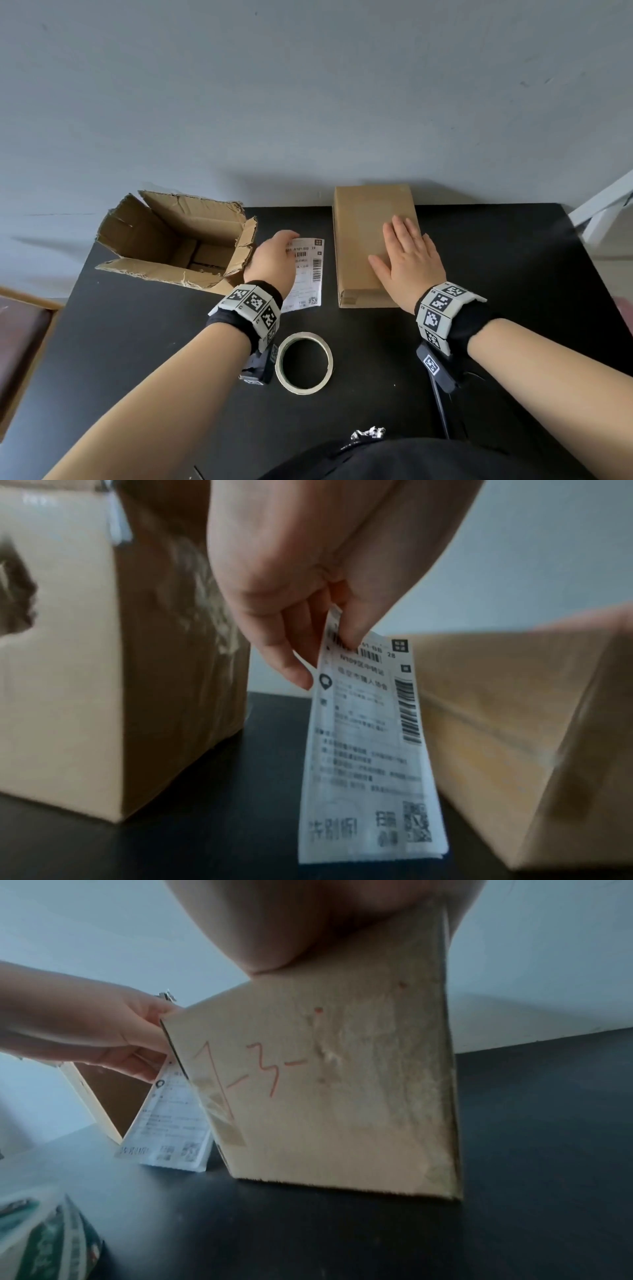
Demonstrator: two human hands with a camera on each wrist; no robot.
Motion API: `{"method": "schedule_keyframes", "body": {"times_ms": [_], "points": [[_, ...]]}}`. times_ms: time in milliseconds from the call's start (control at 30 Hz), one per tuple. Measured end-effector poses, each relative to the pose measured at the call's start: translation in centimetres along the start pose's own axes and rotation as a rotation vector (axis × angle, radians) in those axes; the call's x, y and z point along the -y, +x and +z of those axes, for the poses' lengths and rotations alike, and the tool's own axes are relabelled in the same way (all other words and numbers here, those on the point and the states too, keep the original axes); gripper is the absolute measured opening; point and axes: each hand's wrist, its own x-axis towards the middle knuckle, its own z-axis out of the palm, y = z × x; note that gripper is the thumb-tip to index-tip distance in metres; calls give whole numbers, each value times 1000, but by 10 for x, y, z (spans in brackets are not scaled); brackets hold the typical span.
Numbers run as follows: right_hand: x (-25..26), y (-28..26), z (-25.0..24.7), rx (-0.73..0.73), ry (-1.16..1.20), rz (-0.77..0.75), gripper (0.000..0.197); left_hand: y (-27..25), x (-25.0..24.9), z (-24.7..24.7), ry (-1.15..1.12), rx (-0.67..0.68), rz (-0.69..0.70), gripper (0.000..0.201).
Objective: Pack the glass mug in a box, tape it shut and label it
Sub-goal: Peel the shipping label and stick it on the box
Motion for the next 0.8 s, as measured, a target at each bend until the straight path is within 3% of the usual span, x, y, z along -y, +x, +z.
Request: {"method": "schedule_keyframes", "body": {"times_ms": [100, 233, 300, 367, 500, 600, 667, 800], "points": [[5, -1, -19, -51, 158, -59, 60, -11, -21, -23, -91, -92, 118, 29], [24, -14, -53, -112, 589, -124, 50, -29, -50, -44, -150, -146, 269, 28], [32, -21, -66, -189, 756, -111, 33, -39, -62, -48, -148, -155, 334, 28], [32, -27, -76, -283, 837, -106, 11, -48, -70, -51, -131, -158, 370, 28], [25, -40, -86, -286, 905, -87, 12, -63, -82, -53, -99, -186, 394, 32], [21, -49, -89, -311, 922, -87, 12, -75, -88, -49, -41, -369, 396, 37], [18, -55, -91, -324, 972, -77, 11, -84, -94, -45, 20, -443, 467, 28], [16, -65, -96, -332, 1082, -97, 17, -97, -105, -39, 30, -256, 526, 26]]}}
